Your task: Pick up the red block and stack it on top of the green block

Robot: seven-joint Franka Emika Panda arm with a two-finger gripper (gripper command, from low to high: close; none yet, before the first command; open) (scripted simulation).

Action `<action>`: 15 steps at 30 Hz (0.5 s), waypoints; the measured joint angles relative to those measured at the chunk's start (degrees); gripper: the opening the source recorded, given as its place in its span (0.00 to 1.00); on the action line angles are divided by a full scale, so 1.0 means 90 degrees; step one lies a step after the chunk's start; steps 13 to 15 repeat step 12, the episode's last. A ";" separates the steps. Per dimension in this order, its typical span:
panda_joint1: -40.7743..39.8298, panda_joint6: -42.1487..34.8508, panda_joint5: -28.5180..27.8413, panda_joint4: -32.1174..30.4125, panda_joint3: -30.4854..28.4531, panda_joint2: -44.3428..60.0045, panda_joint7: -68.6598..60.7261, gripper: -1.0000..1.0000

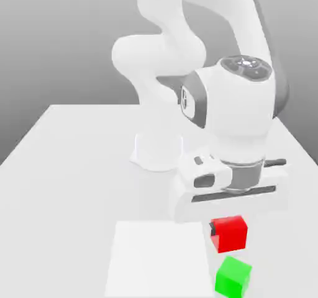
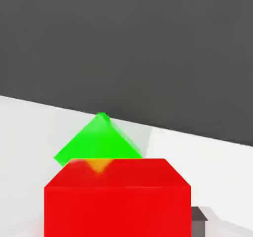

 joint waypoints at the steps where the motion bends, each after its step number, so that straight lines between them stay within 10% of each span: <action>1: 0.0050 0.0187 -0.0103 0.0031 -0.0049 0.0222 0.0055 0.00; 2: 0.0106 0.0387 -0.0204 0.0052 -0.0114 0.0448 0.0119 0.00; 3: 0.0151 0.0521 -0.0260 0.0065 -0.0165 0.0597 0.0152 1.00; 15: 0.0094 0.0191 -0.0106 0.0050 -0.0076 0.0246 0.0039 1.00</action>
